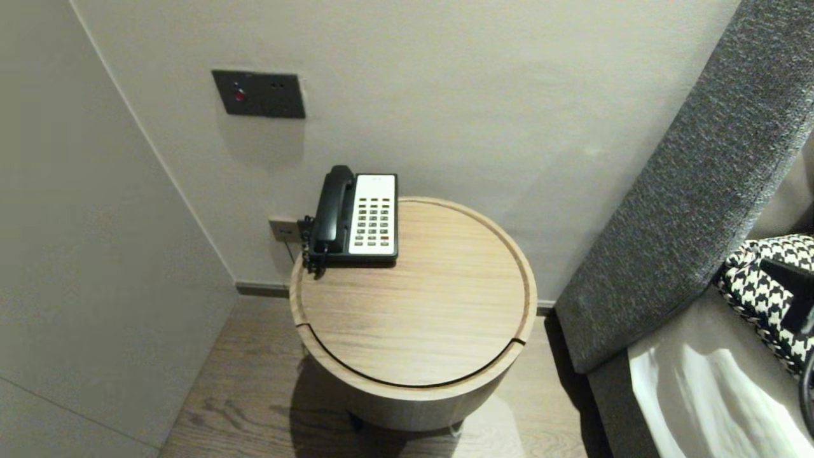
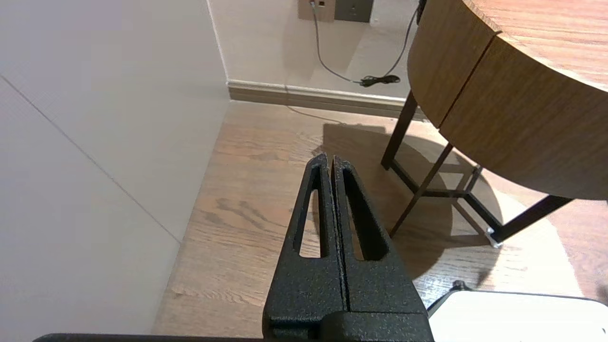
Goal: Open the nightstand drawer
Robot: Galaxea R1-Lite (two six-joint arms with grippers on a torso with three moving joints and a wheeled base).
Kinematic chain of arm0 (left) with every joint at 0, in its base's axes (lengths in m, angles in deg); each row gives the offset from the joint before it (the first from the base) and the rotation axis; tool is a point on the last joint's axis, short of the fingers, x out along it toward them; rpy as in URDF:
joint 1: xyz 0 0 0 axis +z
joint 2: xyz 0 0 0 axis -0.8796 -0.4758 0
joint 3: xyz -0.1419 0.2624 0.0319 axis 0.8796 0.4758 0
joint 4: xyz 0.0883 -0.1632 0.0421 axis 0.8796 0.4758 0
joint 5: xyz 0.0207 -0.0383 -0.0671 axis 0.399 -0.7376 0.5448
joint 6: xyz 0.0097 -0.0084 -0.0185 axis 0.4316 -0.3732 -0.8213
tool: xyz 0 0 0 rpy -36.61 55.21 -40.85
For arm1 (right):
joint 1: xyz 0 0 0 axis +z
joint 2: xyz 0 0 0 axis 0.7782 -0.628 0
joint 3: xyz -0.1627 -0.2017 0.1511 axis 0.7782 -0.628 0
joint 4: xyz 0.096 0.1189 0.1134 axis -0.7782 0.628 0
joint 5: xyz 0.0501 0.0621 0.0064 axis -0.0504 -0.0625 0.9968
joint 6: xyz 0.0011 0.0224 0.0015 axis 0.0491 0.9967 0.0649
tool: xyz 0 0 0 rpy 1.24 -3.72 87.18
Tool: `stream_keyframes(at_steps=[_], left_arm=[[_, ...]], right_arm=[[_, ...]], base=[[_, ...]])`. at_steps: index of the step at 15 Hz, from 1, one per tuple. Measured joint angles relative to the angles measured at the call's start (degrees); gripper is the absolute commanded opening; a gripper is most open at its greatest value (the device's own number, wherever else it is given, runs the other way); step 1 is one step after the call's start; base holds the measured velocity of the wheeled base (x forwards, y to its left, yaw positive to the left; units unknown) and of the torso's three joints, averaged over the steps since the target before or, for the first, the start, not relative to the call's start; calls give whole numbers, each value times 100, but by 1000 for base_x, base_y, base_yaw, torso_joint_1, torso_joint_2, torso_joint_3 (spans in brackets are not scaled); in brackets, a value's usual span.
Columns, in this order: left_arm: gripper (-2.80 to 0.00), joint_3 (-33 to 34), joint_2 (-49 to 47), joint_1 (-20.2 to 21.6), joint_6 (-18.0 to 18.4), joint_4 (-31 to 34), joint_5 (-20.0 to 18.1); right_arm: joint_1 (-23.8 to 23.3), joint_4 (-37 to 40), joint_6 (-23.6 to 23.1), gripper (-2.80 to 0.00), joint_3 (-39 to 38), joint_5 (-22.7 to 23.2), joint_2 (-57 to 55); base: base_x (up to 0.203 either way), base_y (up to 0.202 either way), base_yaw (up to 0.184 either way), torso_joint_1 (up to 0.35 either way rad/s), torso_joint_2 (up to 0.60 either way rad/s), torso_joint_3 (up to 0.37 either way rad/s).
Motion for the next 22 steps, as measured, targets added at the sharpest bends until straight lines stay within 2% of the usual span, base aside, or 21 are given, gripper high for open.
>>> stream_keyframes(at_steps=[5, 8, 15, 20, 22], left_arm=[[-280, 2, 0, 0, -1, -2, 0], [-280, 0, 0, 0, 2, -2, 0], [-280, 0, 0, 0, 3, 0, 0], [-280, 2, 0, 0, 2, -2, 0], [-280, 5, 0, 0, 2, 0, 0]], right_arm=[[344, 47, -94, -280, -1893, 56, 1575], [648, 245, -121, -280, -2433, 51, 2304], [960, 2278, -443, -280, -2656, -79, 3947], [832, 2344, -438, -280, -2667, -200, 4293], [564, 2333, -413, -280, -2669, -213, 4367]], base=[[0, 0, 0, 0, 0, 0], [0, 0, 0, 0, 0, 0], [0, 0, 0, 0, 0, 0], [0, 0, 0, 0, 0, 0], [0, 0, 0, 0, 0, 0]])
